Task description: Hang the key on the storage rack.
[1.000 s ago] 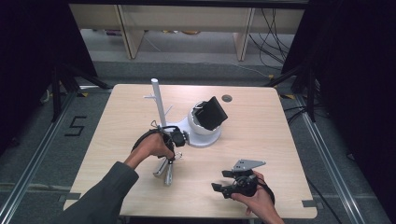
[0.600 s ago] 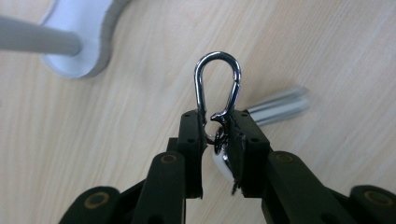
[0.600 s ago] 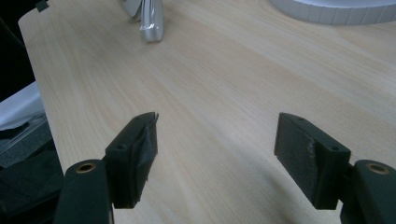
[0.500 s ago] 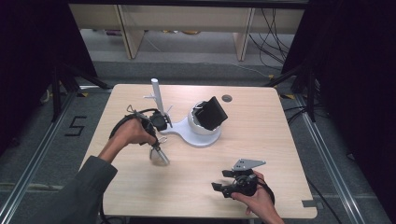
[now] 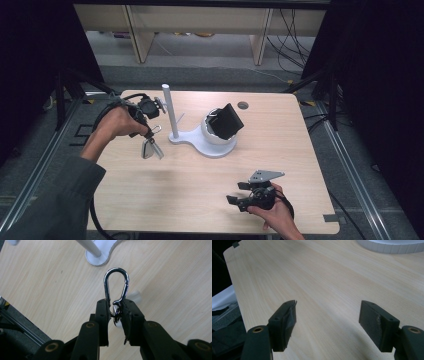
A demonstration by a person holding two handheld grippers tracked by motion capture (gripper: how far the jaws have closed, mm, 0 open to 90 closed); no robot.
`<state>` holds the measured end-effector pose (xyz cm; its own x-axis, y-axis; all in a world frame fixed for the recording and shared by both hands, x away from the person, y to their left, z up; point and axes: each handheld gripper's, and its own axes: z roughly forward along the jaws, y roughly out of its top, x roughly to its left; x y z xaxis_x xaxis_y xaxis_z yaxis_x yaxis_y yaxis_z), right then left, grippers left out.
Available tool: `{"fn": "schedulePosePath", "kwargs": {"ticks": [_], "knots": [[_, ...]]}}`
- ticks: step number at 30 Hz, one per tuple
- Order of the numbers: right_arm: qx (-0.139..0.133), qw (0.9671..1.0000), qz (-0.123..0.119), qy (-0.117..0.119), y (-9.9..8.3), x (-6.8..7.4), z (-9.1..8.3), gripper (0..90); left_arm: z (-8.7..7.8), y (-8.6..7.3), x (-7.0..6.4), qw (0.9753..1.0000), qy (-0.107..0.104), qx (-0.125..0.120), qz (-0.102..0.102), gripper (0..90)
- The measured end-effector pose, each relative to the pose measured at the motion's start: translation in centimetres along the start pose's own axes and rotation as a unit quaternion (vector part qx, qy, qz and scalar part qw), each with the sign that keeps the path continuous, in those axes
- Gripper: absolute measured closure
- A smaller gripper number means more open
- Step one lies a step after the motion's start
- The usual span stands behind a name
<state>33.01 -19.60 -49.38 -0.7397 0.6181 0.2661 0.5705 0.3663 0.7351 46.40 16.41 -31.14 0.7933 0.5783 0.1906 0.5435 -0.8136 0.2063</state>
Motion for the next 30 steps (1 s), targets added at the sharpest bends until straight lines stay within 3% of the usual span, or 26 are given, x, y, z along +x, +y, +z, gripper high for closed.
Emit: {"fn": "schedulePosePath", "kwargs": {"ticks": [1, 2, 9, 12, 13, 14, 15, 16, 20, 21, 22, 23, 24, 25, 26, 28, 29, 30], "knots": [[0.003, 0.9999, 0.011, 0.002, 0.0, 0.2, 0.0, 31.1, -0.3, 0.0, 0.3, 1.0000, 0.000, 0.000, -0.001, 75.0], [0.002, 1.0000, -0.003, -0.001, 0.0, 0.0, 0.0, 31.1, -0.6, 0.0, 0.5, 1.0000, 0.000, -0.004, -0.006, 75.0], [0.003, 1.0000, -0.004, 0.003, 0.0, 0.0, 0.0, 31.1, -2.2, 0.1, 2.4, 0.9986, 0.013, -0.026, -0.044, 75.0], [0.005, 0.9999, 0.005, 0.009, 0.0, 0.1, 0.1, 31.1, -2.7, 0.2, 3.0, 0.9982, 0.016, -0.028, -0.050, 75.0], [0.003, 0.9998, -0.008, 0.016, 0.0, -0.1, 0.2, 31.1, -2.8, 0.3, 3.2, 0.9980, 0.019, -0.029, -0.053, 75.0], [0.002, 0.9999, -0.007, 0.008, 0.0, -0.1, 0.2, 31.1, -2.8, 0.4, 3.3, 0.9975, 0.021, -0.035, -0.058, 75.0], [0.002, 0.9999, -0.012, 0.001, 0.0, -0.1, 0.1, 31.1, -2.8, 0.5, 3.4, 0.9973, 0.017, -0.037, -0.062, 75.0], [0.005, 0.9999, 0.004, 0.011, 0.0, 0.1, 0.2, 31.1, -2.8, 0.6, 3.5, 0.9974, 0.019, -0.034, -0.061, 75.0], [0.004, 0.9999, -0.011, 0.000, 0.0, -0.1, 0.1, 31.1, -2.6, 1.1, 3.9, 0.9965, 0.024, -0.038, -0.070, 75.0], [0.009, 0.9999, 0.007, 0.008, 0.0, 0.2, 0.2, 31.1, -2.5, 1.2, 3.9, 0.9964, 0.022, -0.038, -0.072, 75.0], [0.009, 0.9999, 0.008, 0.009, 0.0, 0.2, 0.1, 31.1, -2.4, 1.4, 4.0, 0.9963, 0.023, -0.040, -0.073, 75.0], [0.007, 0.9999, 0.007, 0.014, 0.0, 0.2, 0.2, 31.1, -2.3, 1.5, 4.0, 0.9964, 0.022, -0.038, -0.073, 75.0], [0.003, 0.9999, -0.013, 0.004, 0.0, 0.0, 0.1, 31.1, -2.1, 1.7, 4.1, 0.9962, 0.023, -0.037, -0.075, 75.0], [0.003, 0.9999, -0.013, 0.002, 0.0, 0.0, 0.1, 31.1, -2.0, 1.9, 4.2, 0.9959, 0.029, -0.037, -0.077, 75.0], [0.007, 0.9999, 0.002, 0.008, 0.0, 0.1, 0.1, 31.1, -1.9, 2.0, 4.3, 0.9956, 0.024, -0.040, -0.081, 75.0], [0.008, 0.9999, 0.006, 0.011, 0.0, 0.2, 0.2, 31.1, -1.6, 2.3, 4.3, 0.9960, 0.033, -0.033, -0.076, 75.0], [0.003, 0.9999, -0.009, 0.010, 0.0, 0.0, 0.2, 31.1, -1.4, 2.5, 4.3, 0.9959, 0.028, -0.033, -0.080, 75.0], [0.009, 0.9999, 0.004, 0.010, 0.0, 0.2, 0.1, 31.1, -1.3, 2.6, 4.4, 0.9961, 0.026, -0.030, -0.080, 75.0]]}}
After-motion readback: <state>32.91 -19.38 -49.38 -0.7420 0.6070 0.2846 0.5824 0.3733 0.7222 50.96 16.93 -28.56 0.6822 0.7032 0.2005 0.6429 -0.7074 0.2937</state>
